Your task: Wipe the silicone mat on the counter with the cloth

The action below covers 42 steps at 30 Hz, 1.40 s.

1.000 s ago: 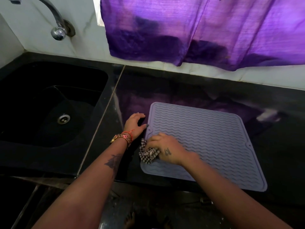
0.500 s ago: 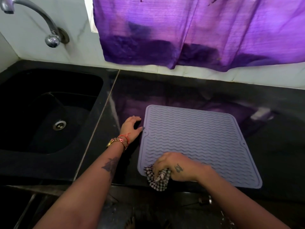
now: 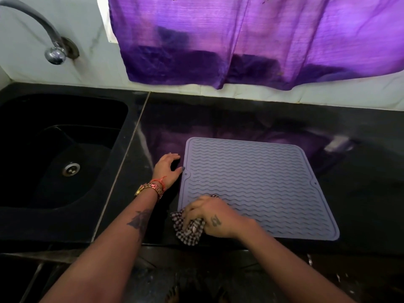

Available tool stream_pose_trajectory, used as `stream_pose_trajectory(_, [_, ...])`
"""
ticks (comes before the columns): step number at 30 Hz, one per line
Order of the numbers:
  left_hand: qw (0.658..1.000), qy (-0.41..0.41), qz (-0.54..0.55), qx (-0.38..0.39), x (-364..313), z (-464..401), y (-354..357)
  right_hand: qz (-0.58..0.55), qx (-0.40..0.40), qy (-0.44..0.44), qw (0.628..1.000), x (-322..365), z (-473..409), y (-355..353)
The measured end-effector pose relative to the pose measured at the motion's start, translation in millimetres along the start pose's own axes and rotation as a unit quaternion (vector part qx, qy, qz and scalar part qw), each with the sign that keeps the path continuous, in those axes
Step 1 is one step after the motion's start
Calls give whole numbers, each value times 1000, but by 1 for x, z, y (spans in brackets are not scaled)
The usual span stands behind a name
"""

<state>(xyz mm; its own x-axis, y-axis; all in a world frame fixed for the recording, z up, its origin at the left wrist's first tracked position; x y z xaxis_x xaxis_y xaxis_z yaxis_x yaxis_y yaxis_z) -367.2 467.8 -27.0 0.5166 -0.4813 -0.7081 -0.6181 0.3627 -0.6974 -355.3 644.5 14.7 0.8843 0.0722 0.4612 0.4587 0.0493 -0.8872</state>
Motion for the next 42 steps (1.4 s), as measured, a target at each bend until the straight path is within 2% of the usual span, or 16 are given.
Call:
stream_pose_trajectory(7, [1000,-6,5,-2,-1,1,-1,8,30,6,1000,-9,29,-6])
stream_pose_trajectory(15, [1000,0,-11,8,-1,2,0,-16,51,71,996,-55,76,-13])
stream_pose_trajectory(19, [1000,3,-15,9,-3,3,0,-26,79,164,983,-82,108,-34])
stream_pose_trajectory(22, [1000,2,-16,11,-3,3,1,-4,120,288,950,-120,142,-60])
stream_pose_trajectory(24, [1000,-3,-17,12,-2,3,2,21,89,366,926,-144,159,-90])
stream_pose_trajectory(26, [1000,-9,-9,10,-4,3,2,9,-44,413,910,-158,164,-129])
stream_pose_trajectory(28, [1000,-6,0,1,-10,3,1,-42,-219,438,871,-162,163,-158])
stream_pose_trajectory(29, [1000,0,4,-6,-14,3,1,-105,-290,446,840,-162,161,-161])
stream_pose_trajectory(30, [1000,6,8,-11,-17,4,1,-196,-344,441,805,-160,153,-158])
stream_pose_trajectory(32, [1000,21,5,-6,-21,7,5,-388,-395,432,712,-160,129,-134])
stream_pose_trajectory(34, [1000,29,-6,6,-20,9,10,-514,-394,432,628,-157,100,-107])
stream_pose_trajectory(37, [1000,25,-2,8,-14,8,11,-632,-339,428,550,-150,58,-70])
stream_pose_trajectory(39, [1000,19,9,6,-12,7,10,-653,-312,436,535,-151,38,-54])
stream_pose_trajectory(42, [1000,15,17,1,-11,6,9,-646,-310,453,531,-156,14,-43])
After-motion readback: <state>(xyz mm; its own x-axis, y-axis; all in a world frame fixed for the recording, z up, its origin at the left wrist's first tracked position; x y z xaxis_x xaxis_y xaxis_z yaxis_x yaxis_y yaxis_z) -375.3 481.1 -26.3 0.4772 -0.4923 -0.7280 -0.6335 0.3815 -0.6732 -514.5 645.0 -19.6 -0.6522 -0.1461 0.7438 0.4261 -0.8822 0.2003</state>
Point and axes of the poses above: each hand's wrist, its own z-axis away from the middle knuckle, its own y-axis out of the palm, x = y × z, the point moved 9 cm from there along -z, towards the middle knuckle, and after that the axes turned 8 degrees about -x, right-handed, at the moved point
